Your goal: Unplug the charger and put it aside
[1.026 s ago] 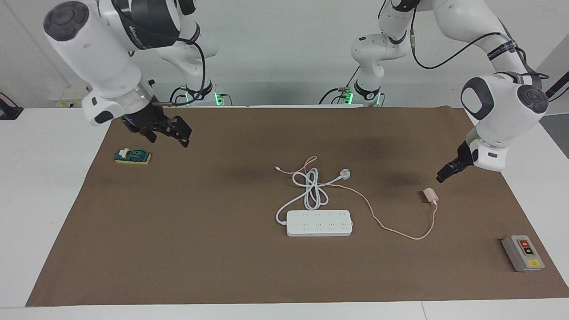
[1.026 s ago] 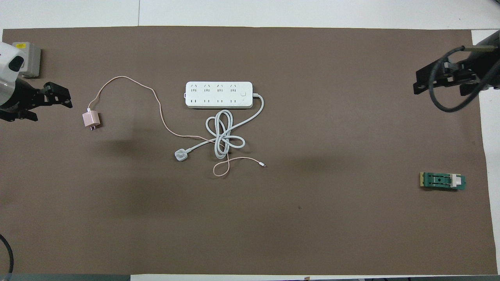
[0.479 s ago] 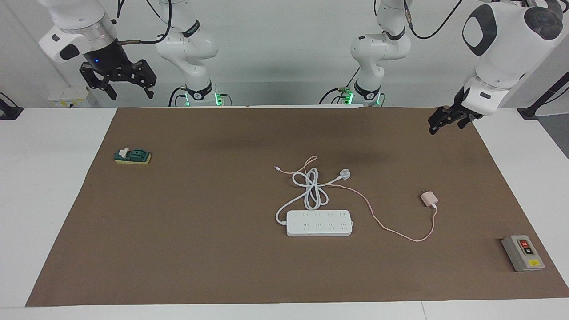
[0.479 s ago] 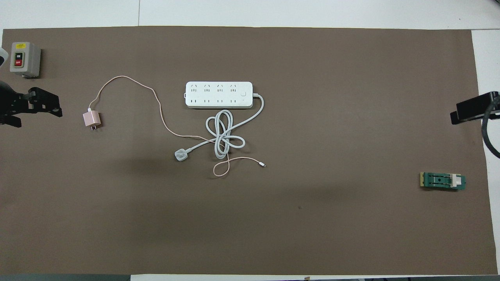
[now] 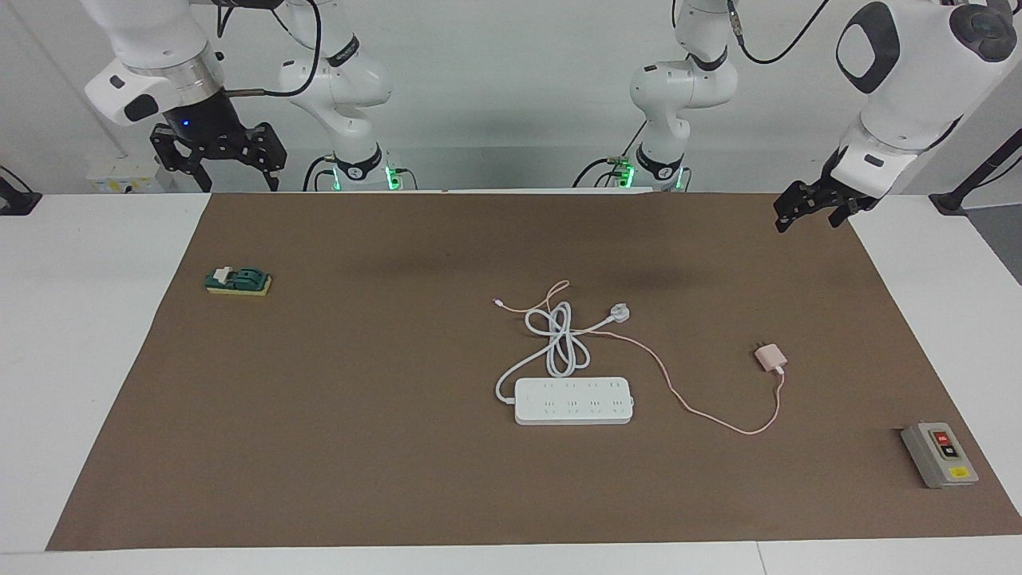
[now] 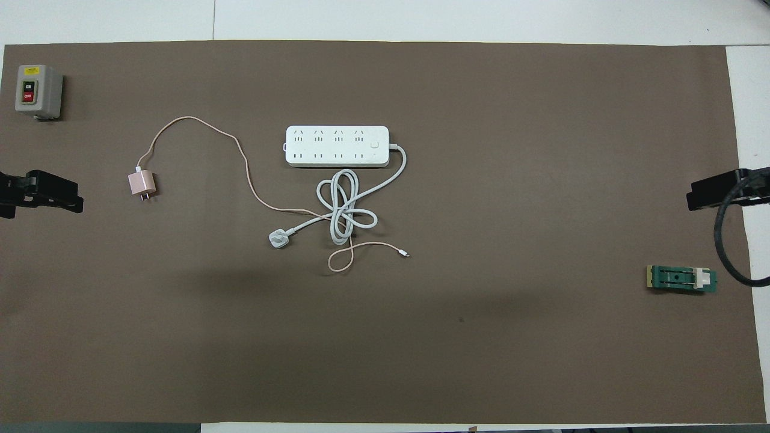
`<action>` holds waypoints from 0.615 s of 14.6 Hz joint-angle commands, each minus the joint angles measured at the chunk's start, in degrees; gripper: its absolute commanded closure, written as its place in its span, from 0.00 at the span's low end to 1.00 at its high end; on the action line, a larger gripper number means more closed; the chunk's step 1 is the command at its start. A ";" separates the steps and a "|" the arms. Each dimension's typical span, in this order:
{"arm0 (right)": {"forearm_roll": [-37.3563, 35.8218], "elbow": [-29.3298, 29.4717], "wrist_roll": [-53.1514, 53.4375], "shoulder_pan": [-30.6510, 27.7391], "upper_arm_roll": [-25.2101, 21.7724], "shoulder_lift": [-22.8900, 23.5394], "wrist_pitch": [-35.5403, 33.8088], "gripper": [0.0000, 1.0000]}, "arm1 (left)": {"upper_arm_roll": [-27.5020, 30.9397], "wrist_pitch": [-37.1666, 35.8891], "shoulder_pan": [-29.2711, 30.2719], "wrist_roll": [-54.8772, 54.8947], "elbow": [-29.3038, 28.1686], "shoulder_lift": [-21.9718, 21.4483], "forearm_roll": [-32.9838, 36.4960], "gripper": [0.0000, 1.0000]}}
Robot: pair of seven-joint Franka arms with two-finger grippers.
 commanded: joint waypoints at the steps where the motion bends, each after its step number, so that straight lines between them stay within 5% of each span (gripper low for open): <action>1: -0.71 -2.09 0.29 -0.66 0.95 -1.80 0.82 0.00 | -0.89 -0.19 0.11 0.97 -0.07 -0.45 -0.05 0.00; 9: -0.71 -3.94 0.38 -0.66 0.95 -2.59 1.35 0.00 | -0.89 1.04 0.11 0.88 1.96 0.35 -1.81 0.00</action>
